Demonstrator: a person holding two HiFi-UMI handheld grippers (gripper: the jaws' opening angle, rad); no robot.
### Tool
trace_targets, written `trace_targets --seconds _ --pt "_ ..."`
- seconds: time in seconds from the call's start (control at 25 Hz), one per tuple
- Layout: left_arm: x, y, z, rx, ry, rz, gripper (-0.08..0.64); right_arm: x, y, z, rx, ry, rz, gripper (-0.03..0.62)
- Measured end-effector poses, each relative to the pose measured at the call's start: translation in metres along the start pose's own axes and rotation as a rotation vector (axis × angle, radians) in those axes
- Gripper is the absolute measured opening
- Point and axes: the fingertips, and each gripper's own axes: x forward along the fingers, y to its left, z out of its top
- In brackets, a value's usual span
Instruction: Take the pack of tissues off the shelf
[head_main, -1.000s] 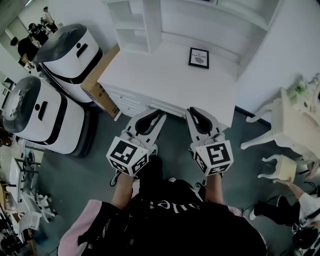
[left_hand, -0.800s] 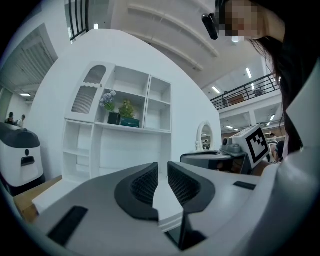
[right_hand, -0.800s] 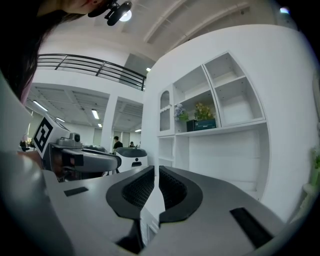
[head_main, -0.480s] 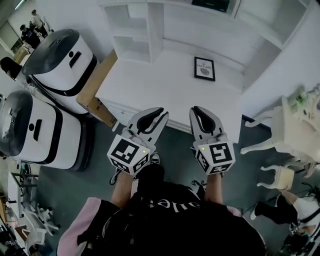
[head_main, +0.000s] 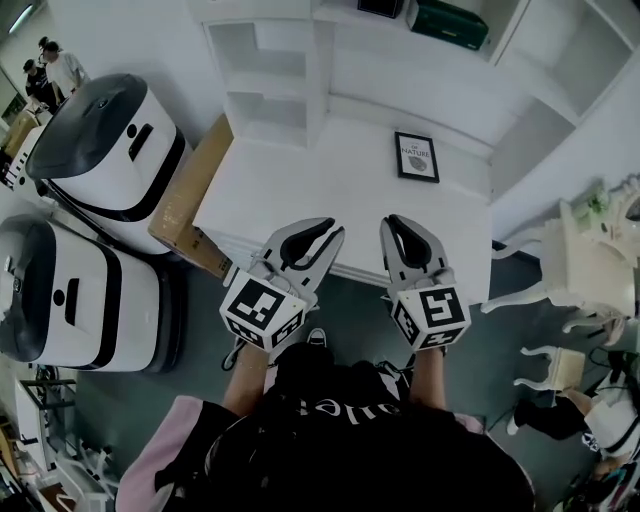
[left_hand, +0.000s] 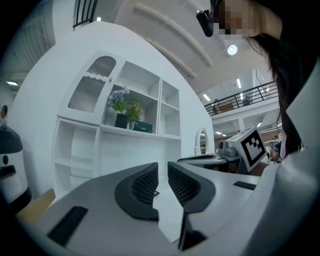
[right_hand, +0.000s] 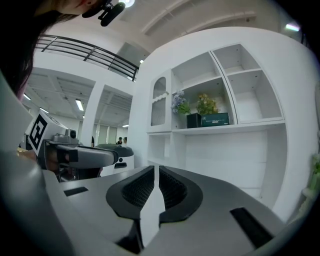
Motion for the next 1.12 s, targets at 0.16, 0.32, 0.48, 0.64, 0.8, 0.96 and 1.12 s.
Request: trace_targets --seconds 0.16,0.32,0.48,0.64,0.8,0.96,1.12 --pt "0.003 0.012 0.001 -0.021 -0.018 -0.029 0.069 0.014 0.002 0.001 -0.009 0.015 -0.022 0.064" --pt "0.008 0.022 -0.002 -0.032 -0.019 -0.054 0.069 0.025 0.001 0.002 -0.015 0.028 -0.041 0.064" --pt "0.014 0.031 -0.004 -0.052 -0.02 -0.065 0.071 0.03 -0.006 0.002 -0.02 0.042 -0.061 0.064" --pt "0.022 0.041 -0.005 -0.055 -0.015 -0.064 0.069 0.035 -0.017 0.004 -0.019 0.047 -0.078 0.064" --pt "0.035 0.049 -0.004 -0.044 -0.01 -0.068 0.069 0.042 -0.031 0.008 -0.017 0.038 -0.088 0.064" --pt "0.056 0.06 0.002 -0.01 -0.011 -0.064 0.069 0.054 -0.051 0.012 -0.016 0.023 -0.091 0.064" --pt "0.082 0.072 0.016 0.03 -0.021 -0.067 0.071 0.064 -0.078 0.023 -0.024 0.001 -0.106 0.064"
